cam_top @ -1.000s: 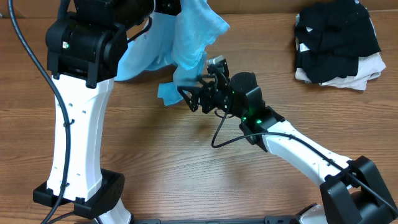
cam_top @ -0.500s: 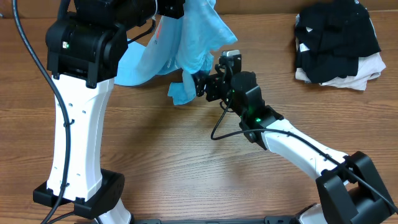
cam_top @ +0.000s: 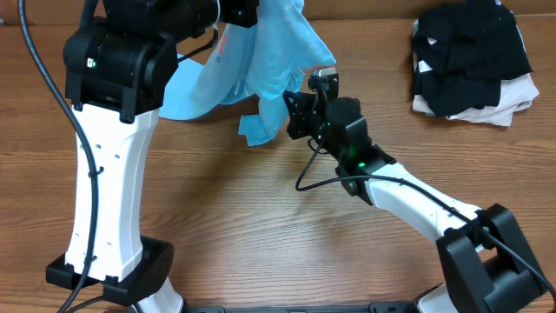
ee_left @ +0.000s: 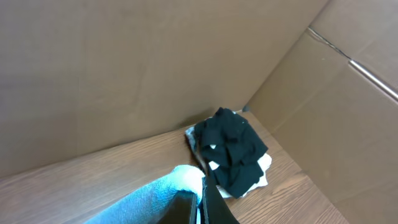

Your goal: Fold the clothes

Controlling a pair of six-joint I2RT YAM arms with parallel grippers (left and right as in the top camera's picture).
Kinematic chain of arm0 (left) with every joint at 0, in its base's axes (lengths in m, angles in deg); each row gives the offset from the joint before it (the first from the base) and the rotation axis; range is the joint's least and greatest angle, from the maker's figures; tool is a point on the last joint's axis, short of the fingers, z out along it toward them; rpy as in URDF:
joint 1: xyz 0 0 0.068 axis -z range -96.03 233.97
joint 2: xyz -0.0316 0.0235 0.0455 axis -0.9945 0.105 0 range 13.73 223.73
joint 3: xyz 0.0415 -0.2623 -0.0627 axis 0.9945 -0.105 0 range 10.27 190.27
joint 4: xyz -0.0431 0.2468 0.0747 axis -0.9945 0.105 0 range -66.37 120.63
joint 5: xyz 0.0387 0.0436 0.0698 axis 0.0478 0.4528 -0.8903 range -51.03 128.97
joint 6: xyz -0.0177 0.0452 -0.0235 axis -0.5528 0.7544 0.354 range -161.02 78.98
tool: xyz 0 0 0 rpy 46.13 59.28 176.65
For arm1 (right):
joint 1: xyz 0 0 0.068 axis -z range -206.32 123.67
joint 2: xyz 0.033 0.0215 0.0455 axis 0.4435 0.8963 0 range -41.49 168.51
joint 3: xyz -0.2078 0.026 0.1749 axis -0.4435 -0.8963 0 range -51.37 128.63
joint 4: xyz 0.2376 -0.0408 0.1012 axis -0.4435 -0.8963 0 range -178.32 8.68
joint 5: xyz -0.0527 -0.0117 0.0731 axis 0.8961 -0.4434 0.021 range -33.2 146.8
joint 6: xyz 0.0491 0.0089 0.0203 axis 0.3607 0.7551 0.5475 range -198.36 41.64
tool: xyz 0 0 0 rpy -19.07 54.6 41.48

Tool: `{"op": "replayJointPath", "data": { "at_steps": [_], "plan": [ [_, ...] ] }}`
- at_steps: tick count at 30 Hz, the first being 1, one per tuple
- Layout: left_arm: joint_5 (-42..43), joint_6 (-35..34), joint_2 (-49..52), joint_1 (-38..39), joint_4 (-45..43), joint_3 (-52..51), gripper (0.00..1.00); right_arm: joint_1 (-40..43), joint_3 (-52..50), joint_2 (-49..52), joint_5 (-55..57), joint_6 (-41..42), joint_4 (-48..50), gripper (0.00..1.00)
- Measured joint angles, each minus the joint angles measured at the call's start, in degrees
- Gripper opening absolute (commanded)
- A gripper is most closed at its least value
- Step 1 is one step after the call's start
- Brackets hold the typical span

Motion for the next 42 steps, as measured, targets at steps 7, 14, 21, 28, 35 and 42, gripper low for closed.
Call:
{"op": "replayJointPath", "data": {
  "at_steps": [7, 14, 21, 28, 35, 42],
  "plan": [
    [-1.9, 2.8, -2.6, -6.3, 4.4, 0.0, 0.04, 8.7, 1.3, -13.7, -1.5, -5.3, -15.4, 0.04],
    [-8.7, 7.4, -6.7, -10.9, 4.2, 0.0, 0.04, 15.6, 18.3, -29.1, -5.6, -12.6, -40.2, 0.04],
    [-10.8, 14.6, -11.8, -10.9, 2.0, 0.0, 0.04, 16.2, 38.1, -32.7, -6.8, -17.8, -61.4, 0.04],
    [-15.5, 17.1, -22.9, -10.8, 3.0, 0.0, 0.04, 16.2, 54.0, -32.5, -6.4, -20.5, -76.7, 0.04],
    [-24.2, 17.9, -30.8, -10.3, 2.4, 0.9, 0.04, 15.9, 66.1, -32.4, -5.4, -23.4, -83.0, 0.04],
    [-41.2, 18.6, -30.2, -11.0, -3.1, 1.1, 0.04, 16.5, 70.5, -32.9, 2.1, -24.0, -85.3, 0.04]
  ]
}}
